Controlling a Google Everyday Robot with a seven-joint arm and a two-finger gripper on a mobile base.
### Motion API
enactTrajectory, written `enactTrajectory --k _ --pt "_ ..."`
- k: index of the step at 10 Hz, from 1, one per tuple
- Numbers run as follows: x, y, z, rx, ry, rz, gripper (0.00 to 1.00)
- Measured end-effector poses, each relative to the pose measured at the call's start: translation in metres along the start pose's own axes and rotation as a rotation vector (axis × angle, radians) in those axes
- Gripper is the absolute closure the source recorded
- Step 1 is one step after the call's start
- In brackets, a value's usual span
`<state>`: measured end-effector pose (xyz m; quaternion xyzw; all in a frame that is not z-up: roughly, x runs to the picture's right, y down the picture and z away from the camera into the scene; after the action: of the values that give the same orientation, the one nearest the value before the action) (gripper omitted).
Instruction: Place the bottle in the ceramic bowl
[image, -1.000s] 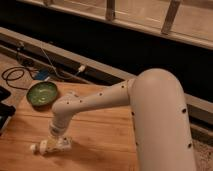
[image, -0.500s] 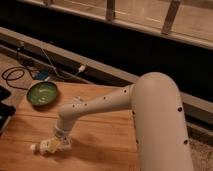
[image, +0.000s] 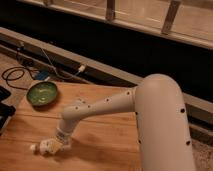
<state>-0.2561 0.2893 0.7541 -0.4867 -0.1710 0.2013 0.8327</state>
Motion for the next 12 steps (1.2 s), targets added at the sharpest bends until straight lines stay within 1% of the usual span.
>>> enactTrajectory --k 1,2,3,4,5,6,7,8,9,10,12 --pt "-0.001 0.000 -0.001 0.001 0.000 -0.002 0.62" --pt "-0.002 0.001 0.000 0.002 -0.004 -0.002 0.70" --pt "0.001 0.004 0.002 0.003 -0.026 0.009 0.84" --pt "0.002 0.004 0.003 0.003 -0.030 0.013 0.92" --pt "0.003 0.005 0.003 0.004 -0.031 0.015 0.98" --pt "0.004 0.005 0.000 0.024 -0.019 0.018 1.00" --pt "0.000 0.004 -0.005 0.044 -0.021 0.021 1.00" --pt "-0.006 0.001 -0.018 0.078 -0.023 0.034 1.00" --pt "-0.018 -0.006 -0.047 0.139 -0.017 0.068 1.00" --pt "-0.028 -0.010 -0.066 0.173 -0.009 0.080 1.00" --pt "-0.051 -0.024 -0.109 0.244 0.029 0.106 1.00"
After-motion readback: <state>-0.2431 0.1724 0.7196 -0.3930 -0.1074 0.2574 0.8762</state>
